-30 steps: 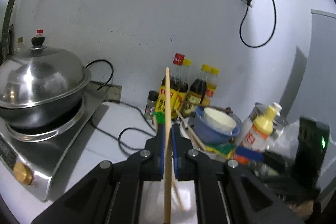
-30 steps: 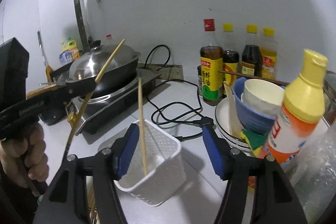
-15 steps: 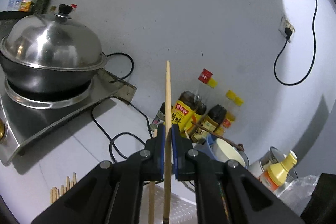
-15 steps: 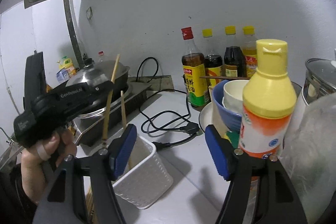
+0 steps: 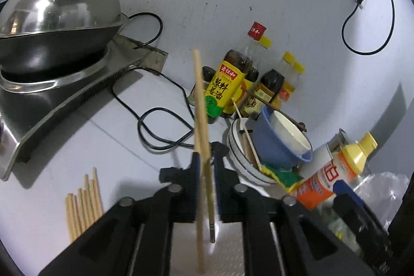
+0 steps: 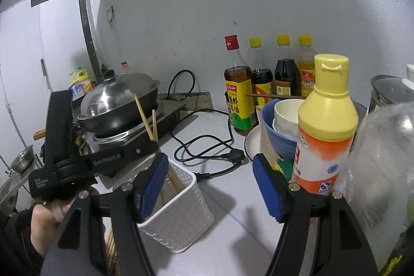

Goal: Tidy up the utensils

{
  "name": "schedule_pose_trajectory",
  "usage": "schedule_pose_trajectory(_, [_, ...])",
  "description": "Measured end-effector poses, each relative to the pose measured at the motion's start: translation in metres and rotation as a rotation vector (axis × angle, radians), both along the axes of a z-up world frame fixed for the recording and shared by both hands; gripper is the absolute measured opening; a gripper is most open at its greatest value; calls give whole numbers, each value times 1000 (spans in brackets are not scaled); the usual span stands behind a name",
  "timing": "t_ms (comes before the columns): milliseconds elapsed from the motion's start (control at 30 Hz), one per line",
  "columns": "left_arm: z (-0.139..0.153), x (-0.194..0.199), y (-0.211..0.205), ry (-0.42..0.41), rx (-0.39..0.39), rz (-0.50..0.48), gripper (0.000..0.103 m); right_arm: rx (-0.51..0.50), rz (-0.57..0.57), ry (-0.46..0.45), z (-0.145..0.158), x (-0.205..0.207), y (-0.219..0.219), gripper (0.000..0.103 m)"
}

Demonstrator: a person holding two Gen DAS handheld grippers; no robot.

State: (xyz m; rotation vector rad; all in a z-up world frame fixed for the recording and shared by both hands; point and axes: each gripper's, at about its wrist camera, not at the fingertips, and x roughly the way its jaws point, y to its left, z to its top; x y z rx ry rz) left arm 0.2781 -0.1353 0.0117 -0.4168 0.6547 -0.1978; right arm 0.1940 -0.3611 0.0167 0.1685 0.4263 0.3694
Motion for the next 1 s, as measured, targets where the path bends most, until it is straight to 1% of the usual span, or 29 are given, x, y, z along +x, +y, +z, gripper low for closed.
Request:
schedule_pose_trajectory(33, [1, -4, 4, 0, -4, -4, 25, -2, -6, 2, 1, -2, 1, 66])
schedule_pose_trajectory(100, [4, -14, 12, -4, -15, -6, 38, -2, -15, 3, 2, -5, 2, 66])
schedule_pose_trajectory(133, [6, -17, 15, -8, -17, -7, 40, -3, -19, 2, 3, -7, 3, 66])
schedule_pose_trajectory(200, [11, -29, 24, -27, -16, -13, 49, -5, -25, 3, 6, -12, 7, 66])
schedule_pose_trajectory(367, [14, -56, 52, -35, 7, -11, 62, -38, -18, 7, 10, -22, 26, 66])
schedule_pose_trajectory(433, [11, -66, 60, -24, 26, -24, 63, -49, -12, 4, 11, -27, 33, 66])
schedule_pose_trajectory(500, [9, -78, 67, -25, 70, -29, 63, -45, 1, 4, 13, -33, 41, 66])
schedule_pose_trajectory(533, [7, -86, 71, -26, 109, -30, 63, -47, 11, 5, 13, -36, 46, 66])
schedule_pose_trajectory(700, [-3, -106, 83, 2, 198, -59, 63, -85, 35, 26, 10, -48, 68, 66])
schedule_pose_trajectory(800, [-11, -115, 95, 15, 195, -47, 63, -112, 51, 45, 4, -54, 83, 66])
schedule_pose_trajectory(867, [-16, -122, 106, 24, 217, -9, 63, -134, 73, 55, 0, -60, 95, 66])
schedule_pose_trajectory(1000, [-25, -133, 122, 23, 238, 1, 63, -213, 110, 84, -12, -64, 120, 66])
